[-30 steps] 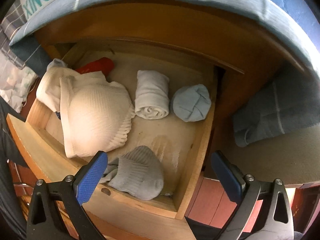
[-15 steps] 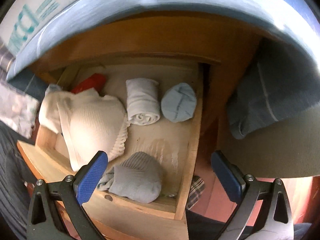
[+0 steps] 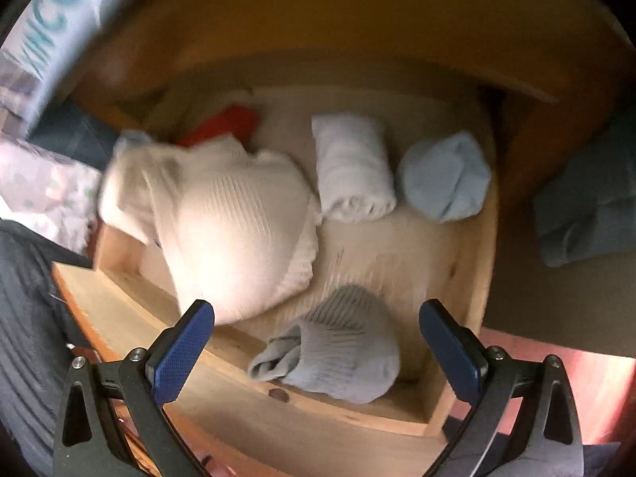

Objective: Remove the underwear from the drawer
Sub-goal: 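Grasp the grey sock in the drawer with the right gripper and lift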

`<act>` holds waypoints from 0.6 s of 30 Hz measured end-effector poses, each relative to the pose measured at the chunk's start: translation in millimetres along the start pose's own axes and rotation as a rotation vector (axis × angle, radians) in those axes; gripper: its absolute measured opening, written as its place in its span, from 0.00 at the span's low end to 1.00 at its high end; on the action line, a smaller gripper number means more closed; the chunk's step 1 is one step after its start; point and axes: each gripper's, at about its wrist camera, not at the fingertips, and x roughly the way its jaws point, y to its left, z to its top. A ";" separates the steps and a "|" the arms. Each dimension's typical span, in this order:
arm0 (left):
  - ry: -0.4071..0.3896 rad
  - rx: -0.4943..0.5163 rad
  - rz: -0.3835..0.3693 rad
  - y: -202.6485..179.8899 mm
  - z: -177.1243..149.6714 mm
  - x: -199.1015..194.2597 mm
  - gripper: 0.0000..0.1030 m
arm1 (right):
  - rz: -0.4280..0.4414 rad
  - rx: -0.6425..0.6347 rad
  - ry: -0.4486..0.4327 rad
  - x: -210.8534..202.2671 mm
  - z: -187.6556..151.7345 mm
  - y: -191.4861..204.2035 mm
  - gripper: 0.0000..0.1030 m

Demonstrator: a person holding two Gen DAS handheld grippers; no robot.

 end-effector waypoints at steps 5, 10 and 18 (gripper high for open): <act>0.015 -0.007 -0.019 -6.9 -14.1 2.0 0.79 | -0.155 0.068 0.126 29.9 4.2 -0.7 0.88; 0.044 -0.023 -0.043 -15.4 -27.2 8.9 0.79 | -0.224 0.042 0.312 52.6 14.0 4.3 0.89; 0.057 -0.074 -0.043 -12.0 -41.8 7.2 0.79 | -0.205 -0.004 0.511 84.2 18.2 6.8 0.60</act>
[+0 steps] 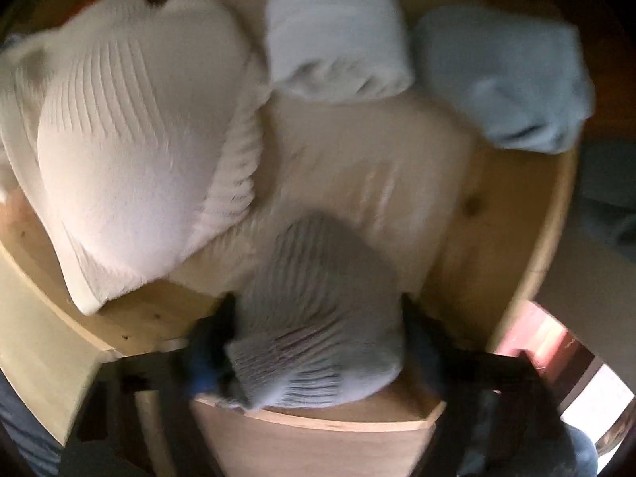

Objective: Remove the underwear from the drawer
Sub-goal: 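Grasp the grey sock in the drawer with the right gripper and lift, then carry the grey sock over the white XINCCI box with the right gripper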

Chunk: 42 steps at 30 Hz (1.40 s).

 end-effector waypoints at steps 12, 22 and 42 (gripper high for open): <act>0.004 0.005 0.052 13.2 -18.8 8.7 0.79 | 0.014 0.036 -0.327 -37.6 -46.3 -9.2 0.40; 0.066 0.051 0.062 6.2 -29.6 22.8 0.79 | 0.155 0.137 -0.487 -67.0 -97.7 -34.1 0.40; -0.098 -0.032 0.160 1.0 84.4 17.0 0.79 | 0.221 0.214 -0.897 -190.7 -225.0 -88.9 0.42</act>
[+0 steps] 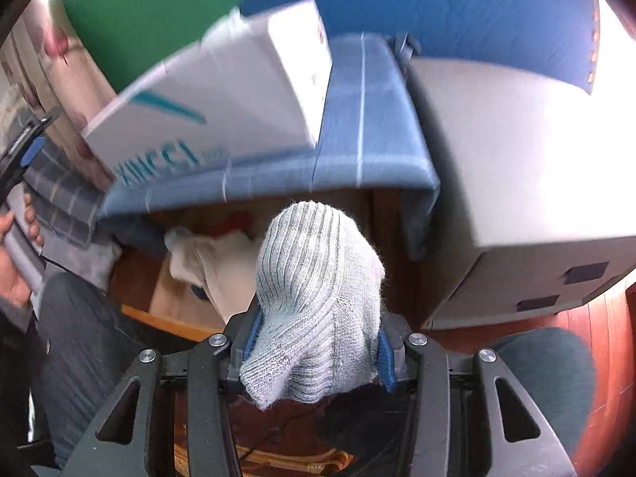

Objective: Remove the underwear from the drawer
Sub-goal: 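Carry the grey sock over the white XINCCI box with the right gripper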

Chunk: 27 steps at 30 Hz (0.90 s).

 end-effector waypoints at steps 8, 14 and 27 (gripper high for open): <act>-0.036 0.052 0.039 -14.8 30.2 22.4 0.79 | 0.001 -0.009 -0.202 -84.9 23.5 -1.2 0.43; -0.041 0.086 0.035 -20.7 30.0 26.7 0.79 | 0.014 -0.053 -0.336 -139.0 47.6 19.2 0.43; -0.047 0.127 0.013 -7.3 0.4 22.0 0.79 | 0.012 -0.193 -0.568 -223.4 118.8 110.4 0.46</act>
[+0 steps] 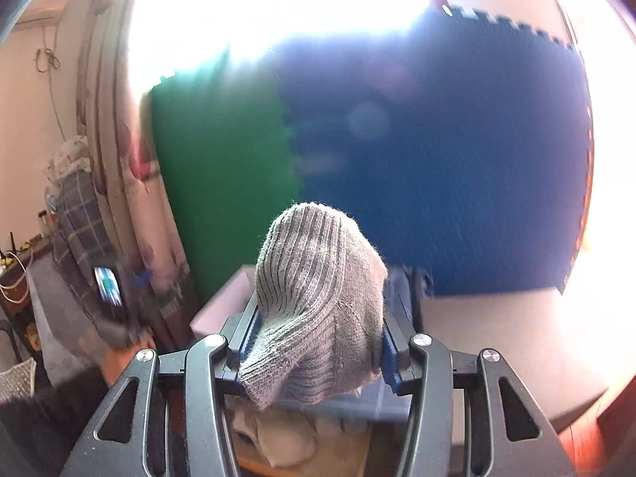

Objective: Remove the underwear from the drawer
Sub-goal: 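Carry the grey sock over the white XINCCI box with the right gripper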

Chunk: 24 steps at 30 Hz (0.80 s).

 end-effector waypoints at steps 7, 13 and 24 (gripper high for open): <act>0.014 -0.030 -0.014 17.1 -30.9 -5.4 0.79 | 0.020 -0.088 -0.090 9.0 49.0 57.4 0.48; 0.077 -0.099 -0.045 27.9 -65.3 -16.5 0.79 | 0.027 -0.160 -0.115 32.2 67.7 95.3 0.49; 0.382 -0.181 -0.270 -10.8 -135.0 -25.1 0.80 | -0.016 -0.225 -0.028 116.3 51.1 109.3 0.49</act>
